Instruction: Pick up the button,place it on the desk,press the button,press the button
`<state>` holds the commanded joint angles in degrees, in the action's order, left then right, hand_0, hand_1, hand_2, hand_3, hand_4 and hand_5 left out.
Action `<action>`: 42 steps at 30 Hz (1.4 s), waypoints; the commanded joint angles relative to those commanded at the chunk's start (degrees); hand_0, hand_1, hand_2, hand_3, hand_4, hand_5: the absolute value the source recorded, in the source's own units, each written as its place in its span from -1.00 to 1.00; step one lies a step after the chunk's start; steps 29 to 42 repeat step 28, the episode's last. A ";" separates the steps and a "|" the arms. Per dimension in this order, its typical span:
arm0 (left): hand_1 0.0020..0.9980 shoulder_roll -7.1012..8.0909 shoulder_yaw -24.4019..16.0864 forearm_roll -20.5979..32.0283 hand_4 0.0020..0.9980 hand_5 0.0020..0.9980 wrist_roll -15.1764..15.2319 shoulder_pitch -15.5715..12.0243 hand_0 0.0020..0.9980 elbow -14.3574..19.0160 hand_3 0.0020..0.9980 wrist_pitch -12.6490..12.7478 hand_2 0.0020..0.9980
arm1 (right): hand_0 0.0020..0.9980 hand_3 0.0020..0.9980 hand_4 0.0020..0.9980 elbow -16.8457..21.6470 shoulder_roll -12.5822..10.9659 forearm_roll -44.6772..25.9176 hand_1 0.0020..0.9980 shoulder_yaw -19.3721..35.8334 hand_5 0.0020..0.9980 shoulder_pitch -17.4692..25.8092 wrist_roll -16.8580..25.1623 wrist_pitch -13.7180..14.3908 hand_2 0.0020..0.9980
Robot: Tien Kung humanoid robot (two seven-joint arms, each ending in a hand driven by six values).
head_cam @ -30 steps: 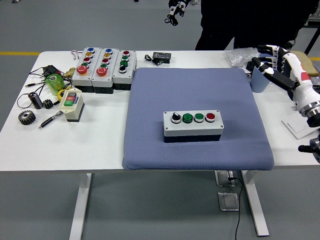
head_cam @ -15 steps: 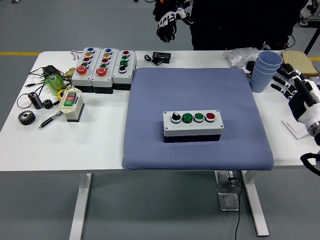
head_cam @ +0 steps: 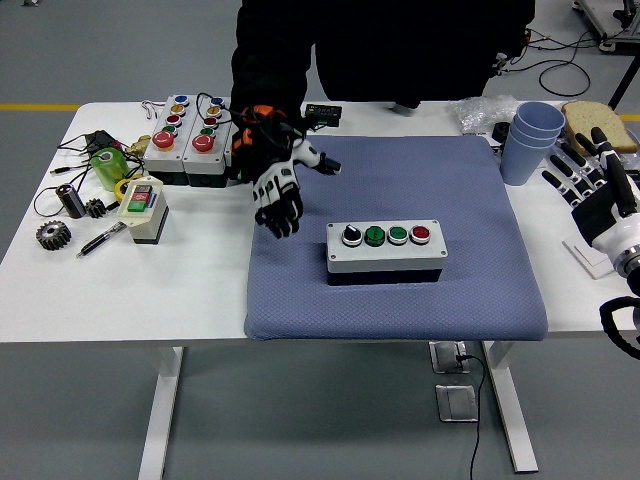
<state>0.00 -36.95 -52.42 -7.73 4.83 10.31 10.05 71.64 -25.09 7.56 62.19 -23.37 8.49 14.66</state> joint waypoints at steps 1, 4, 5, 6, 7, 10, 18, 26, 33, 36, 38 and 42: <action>0.32 0.00 -0.06 -0.12 -0.32 0.28 -0.03 -0.03 0.26 0.00 0.21 -0.01 0.36 | 0.51 0.42 0.56 -0.01 0.02 -0.01 0.43 -0.04 -0.11 0.04 0.00 0.02 0.47; 0.32 0.00 -0.19 -0.42 -0.32 0.28 -0.11 -0.23 0.26 0.00 0.21 -0.05 0.36 | 0.51 0.42 0.56 -0.04 0.09 -0.07 0.43 -0.08 -0.11 0.21 -0.05 0.16 0.47; 0.32 0.00 -0.23 -0.52 -0.32 0.28 -0.13 -0.30 0.26 0.00 0.21 -0.06 0.36 | 0.51 0.42 0.56 -0.05 0.10 -0.11 0.43 -0.09 -0.11 0.27 -0.08 0.23 0.47; 0.32 0.00 -0.24 -0.54 -0.32 0.28 -0.14 -0.31 0.26 0.00 0.21 -0.07 0.36 | 0.51 0.42 0.56 -0.06 0.10 -0.12 0.43 -0.10 -0.11 0.29 -0.09 0.24 0.47; 0.32 0.00 -0.25 -0.55 -0.33 0.28 -0.14 -0.32 0.25 0.00 0.21 -0.07 0.36 | 0.51 0.42 0.56 -0.06 0.11 -0.12 0.43 -0.10 -0.12 0.29 -0.09 0.25 0.46; 0.32 0.00 -0.25 -0.71 -0.33 0.28 -0.18 -0.48 0.25 0.00 0.21 -0.12 0.36 | 0.51 0.42 0.56 -0.06 0.15 -0.44 0.43 -0.24 -0.12 0.44 -0.09 0.39 0.46; 0.32 0.00 -0.68 -1.30 -0.33 0.28 -0.26 -0.70 0.25 0.00 0.20 -0.13 0.36 | 0.51 0.42 0.56 -0.05 0.22 -0.71 0.43 -0.46 -0.12 0.49 -0.06 0.51 0.46; 0.32 0.00 -0.65 -1.45 -0.32 0.29 -0.33 -0.88 0.26 0.00 0.21 -0.14 0.36 | 0.51 0.41 0.55 -0.12 0.29 -0.96 0.42 -0.72 -0.13 0.77 -0.17 0.61 0.46; 0.32 0.00 -0.43 -1.21 -0.32 0.29 -0.28 -0.88 0.26 0.00 0.21 -0.14 0.36 | 0.51 0.41 0.55 -0.13 0.32 -0.81 0.42 -0.65 -0.13 0.83 -0.35 0.66 0.46; 0.32 0.00 -0.43 -1.21 -0.32 0.29 -0.28 -0.88 0.26 0.00 0.21 -0.14 0.36 | 0.51 0.41 0.55 -0.13 0.32 -0.81 0.42 -0.65 -0.13 0.83 -0.35 0.66 0.46; 0.32 0.00 -0.43 -1.21 -0.32 0.29 -0.28 -0.88 0.26 0.00 0.21 -0.14 0.36 | 0.51 0.41 0.55 -0.13 0.32 -0.81 0.42 -0.65 -0.13 0.83 -0.35 0.66 0.46; 0.32 0.00 -0.43 -1.21 -0.32 0.29 -0.28 -0.88 0.26 0.00 0.21 -0.14 0.36 | 0.51 0.41 0.55 -0.13 0.32 -0.81 0.42 -0.65 -0.13 0.83 -0.35 0.66 0.46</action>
